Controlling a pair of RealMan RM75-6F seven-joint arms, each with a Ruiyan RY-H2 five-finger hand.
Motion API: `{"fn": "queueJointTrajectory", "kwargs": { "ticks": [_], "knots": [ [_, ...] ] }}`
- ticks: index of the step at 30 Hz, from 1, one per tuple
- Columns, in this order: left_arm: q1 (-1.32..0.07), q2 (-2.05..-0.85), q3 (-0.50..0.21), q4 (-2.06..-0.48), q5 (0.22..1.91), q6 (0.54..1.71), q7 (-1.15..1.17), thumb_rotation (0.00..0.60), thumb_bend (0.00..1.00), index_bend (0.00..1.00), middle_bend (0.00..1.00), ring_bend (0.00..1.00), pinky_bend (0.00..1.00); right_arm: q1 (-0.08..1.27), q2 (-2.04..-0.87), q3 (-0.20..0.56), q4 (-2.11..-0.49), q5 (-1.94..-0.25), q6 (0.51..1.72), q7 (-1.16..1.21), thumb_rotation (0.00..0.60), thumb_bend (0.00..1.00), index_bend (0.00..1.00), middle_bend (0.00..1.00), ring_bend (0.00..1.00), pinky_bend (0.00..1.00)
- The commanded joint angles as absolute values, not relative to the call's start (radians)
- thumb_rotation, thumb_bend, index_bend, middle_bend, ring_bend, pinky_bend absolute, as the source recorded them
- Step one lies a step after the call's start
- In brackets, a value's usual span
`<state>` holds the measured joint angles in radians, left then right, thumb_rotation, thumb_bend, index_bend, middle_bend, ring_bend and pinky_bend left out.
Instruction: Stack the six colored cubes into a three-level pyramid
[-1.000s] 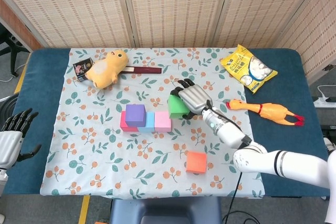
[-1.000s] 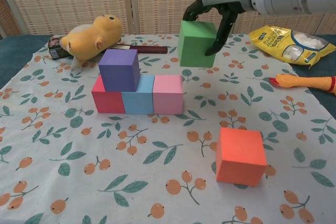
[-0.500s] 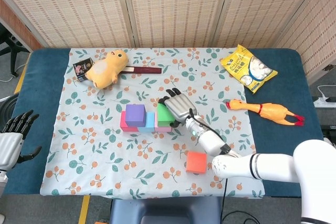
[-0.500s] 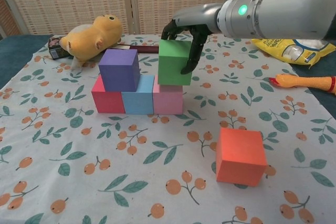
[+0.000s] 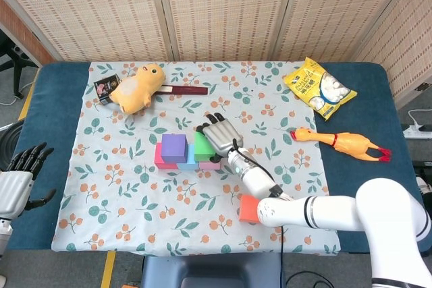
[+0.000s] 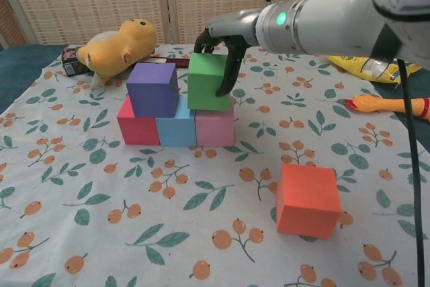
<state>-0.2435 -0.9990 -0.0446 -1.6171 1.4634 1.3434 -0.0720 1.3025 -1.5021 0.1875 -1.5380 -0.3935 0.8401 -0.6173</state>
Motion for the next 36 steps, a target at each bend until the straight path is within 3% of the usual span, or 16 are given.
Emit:
{"fn": "queueJointTrajectory", "kwargs": {
  "ticks": [1,10,21,30,36],
  "knots": [
    [-0.242,-0.999,-0.045,-1.616,1.466,1.344,-0.074,0.600,0.28,0.09,0.00,0.00,0.09,1.318,-1.517,0.191,-1.526,-0.369,0.849,-0.633,0.600,0.16,0.28,0.25,0.00,0.00],
    [-0.237,-1.004,-0.044,-1.601,1.470,1.344,-0.090,0.600,0.29,0.09,0.00,0.00,0.09,1.342,-1.547,0.189,-1.508,-0.315,0.864,-0.669,0.600,0.16,0.22,0.25,0.00,0.00],
    [-0.228,-1.006,-0.044,-1.591,1.474,1.351,-0.104,0.600,0.29,0.09,0.00,0.00,0.09,1.342,-1.550,0.192,-1.523,-0.315,0.881,-0.678,0.600,0.13,0.04,0.23,0.00,0.00],
    [-0.219,-1.001,-0.042,-1.589,1.479,1.358,-0.111,0.600,0.29,0.09,0.00,0.00,0.09,1.326,-1.518,0.188,-1.563,-0.322,0.904,-0.682,0.600,0.13,0.03,0.23,0.00,0.00],
    [-0.220,-1.000,-0.044,-1.592,1.478,1.355,-0.110,0.600,0.29,0.08,0.00,0.00,0.09,1.318,-1.535,0.185,-1.540,-0.340,0.891,-0.671,0.600,0.13,0.11,0.23,0.00,0.00]
  ]
}}
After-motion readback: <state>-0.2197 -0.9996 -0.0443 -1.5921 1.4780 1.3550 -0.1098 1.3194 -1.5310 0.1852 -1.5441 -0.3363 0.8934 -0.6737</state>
